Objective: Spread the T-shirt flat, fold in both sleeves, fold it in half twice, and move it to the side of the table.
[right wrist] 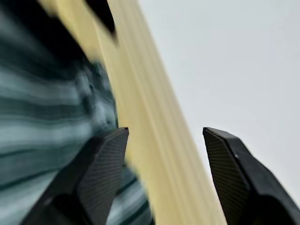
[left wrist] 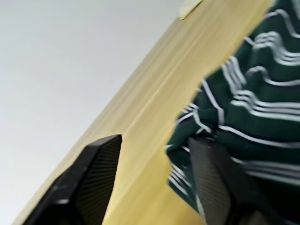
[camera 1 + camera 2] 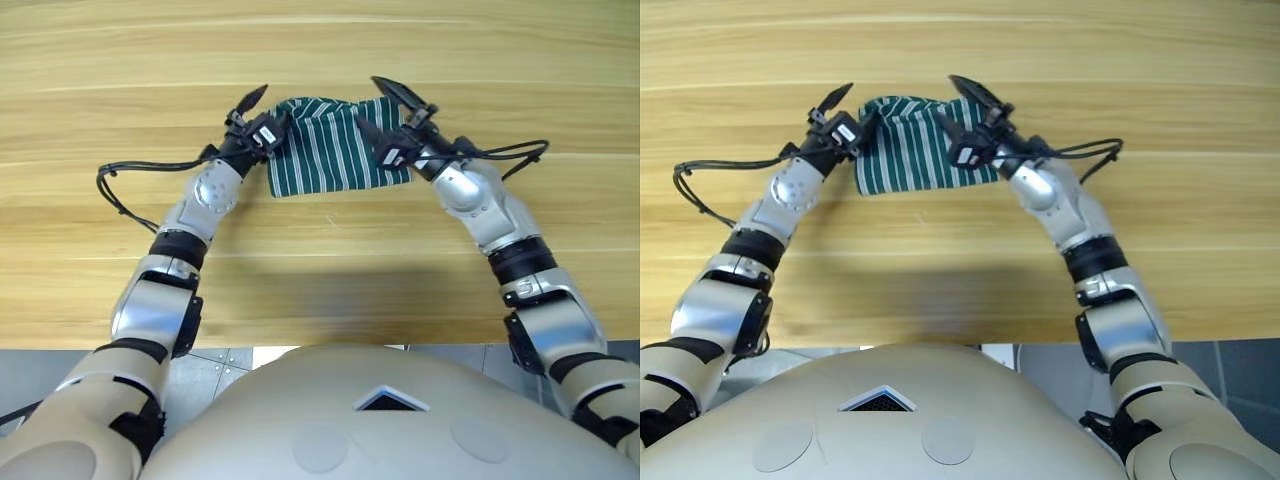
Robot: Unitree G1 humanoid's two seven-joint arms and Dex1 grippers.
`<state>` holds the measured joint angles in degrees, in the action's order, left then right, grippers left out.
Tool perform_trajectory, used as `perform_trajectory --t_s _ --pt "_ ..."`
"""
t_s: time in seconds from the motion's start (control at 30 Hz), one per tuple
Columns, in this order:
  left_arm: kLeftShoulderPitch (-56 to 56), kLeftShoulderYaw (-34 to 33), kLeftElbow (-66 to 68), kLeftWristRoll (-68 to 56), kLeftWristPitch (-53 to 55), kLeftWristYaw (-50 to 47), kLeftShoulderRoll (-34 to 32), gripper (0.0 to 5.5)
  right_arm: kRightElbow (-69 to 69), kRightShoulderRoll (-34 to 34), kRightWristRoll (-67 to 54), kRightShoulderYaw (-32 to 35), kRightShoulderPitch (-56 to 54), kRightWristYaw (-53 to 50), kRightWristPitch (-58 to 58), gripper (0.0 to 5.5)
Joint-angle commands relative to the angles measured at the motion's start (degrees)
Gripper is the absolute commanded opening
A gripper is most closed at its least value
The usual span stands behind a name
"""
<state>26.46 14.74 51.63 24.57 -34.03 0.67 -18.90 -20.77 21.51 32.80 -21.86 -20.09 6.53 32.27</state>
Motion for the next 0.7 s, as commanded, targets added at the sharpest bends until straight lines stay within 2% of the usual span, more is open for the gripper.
perform_trajectory --t_s 0.03,0.2,0.3,0.43,0.7 --pt "6.68 -0.89 6.53 1.01 1.06 -6.81 0.61 3.34 4.00 -1.45 0.92 -3.47 -0.44 3.74 -0.25 2.88" --pt "11.54 -2.30 13.67 -0.37 1.97 -11.99 2.32 4.18 -7.76 -6.21 -0.77 -5.38 -6.11 4.24 0.31 2.88" --pt "12.73 -4.13 16.48 -2.12 1.98 -13.53 3.02 4.20 -24.55 -8.92 -0.53 -4.03 -14.59 -0.26 -0.89 2.88" --pt "12.61 -6.51 18.46 -4.42 1.60 -14.85 3.16 4.20 -39.39 -10.86 -2.10 -1.73 -22.09 -4.52 -1.22 2.88" --pt "8.26 -13.39 17.62 -11.11 -1.90 -16.32 1.35 4.20 -52.26 -11.62 -3.34 1.42 -28.11 -10.63 -6.36 2.88"
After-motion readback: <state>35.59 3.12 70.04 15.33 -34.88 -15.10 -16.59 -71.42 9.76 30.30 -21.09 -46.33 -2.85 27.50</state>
